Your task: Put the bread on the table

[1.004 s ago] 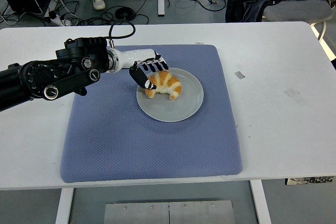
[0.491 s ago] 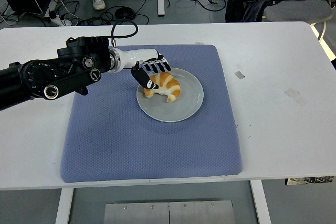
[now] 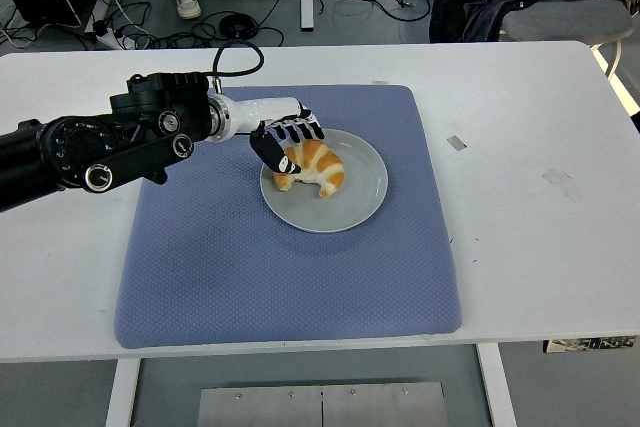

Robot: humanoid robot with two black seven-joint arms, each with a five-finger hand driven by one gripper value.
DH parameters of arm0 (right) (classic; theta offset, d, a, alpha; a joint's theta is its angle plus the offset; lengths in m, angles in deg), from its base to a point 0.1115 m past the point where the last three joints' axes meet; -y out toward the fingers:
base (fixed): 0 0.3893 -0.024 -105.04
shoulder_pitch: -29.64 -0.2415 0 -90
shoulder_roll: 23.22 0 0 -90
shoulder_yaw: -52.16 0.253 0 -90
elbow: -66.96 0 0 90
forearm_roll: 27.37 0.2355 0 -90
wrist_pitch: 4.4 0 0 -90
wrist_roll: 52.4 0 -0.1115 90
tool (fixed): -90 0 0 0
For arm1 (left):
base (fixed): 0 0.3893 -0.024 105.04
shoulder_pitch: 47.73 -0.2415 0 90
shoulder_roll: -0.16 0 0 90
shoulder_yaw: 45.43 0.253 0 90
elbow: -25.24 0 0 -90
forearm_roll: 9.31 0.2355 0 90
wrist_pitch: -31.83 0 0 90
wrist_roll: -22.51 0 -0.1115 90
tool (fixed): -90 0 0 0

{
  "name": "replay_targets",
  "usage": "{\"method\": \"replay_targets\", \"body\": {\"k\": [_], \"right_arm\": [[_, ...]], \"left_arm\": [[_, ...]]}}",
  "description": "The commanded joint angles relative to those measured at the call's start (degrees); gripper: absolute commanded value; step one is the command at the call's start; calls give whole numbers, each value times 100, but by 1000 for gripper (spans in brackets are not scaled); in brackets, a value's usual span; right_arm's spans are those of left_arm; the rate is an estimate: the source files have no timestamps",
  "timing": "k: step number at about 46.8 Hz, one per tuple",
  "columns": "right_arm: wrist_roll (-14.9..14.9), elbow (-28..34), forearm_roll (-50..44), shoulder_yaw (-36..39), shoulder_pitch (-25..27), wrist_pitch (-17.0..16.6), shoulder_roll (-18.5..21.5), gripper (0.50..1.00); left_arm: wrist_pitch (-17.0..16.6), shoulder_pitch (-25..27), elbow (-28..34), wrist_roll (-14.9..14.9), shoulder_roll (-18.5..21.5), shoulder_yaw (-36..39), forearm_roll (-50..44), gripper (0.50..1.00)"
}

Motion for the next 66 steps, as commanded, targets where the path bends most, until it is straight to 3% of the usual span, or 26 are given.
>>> {"method": "replay_targets", "body": {"k": [1,15,48,66], "right_arm": [[-2,0,0,0,0,0,0,1000],[-2,0,0,0,0,0,0,1000],[-2,0,0,0,0,0,0,1000],[-2,0,0,0,0,0,0,1000]], "left_arm": [[-3,5,0,13,12,6,0,716],[6,5,0,22,29,23,0,633],[23,102,0,31,73,14,-27,625],[155,251,0,57,328,-47,-308,614]]}}
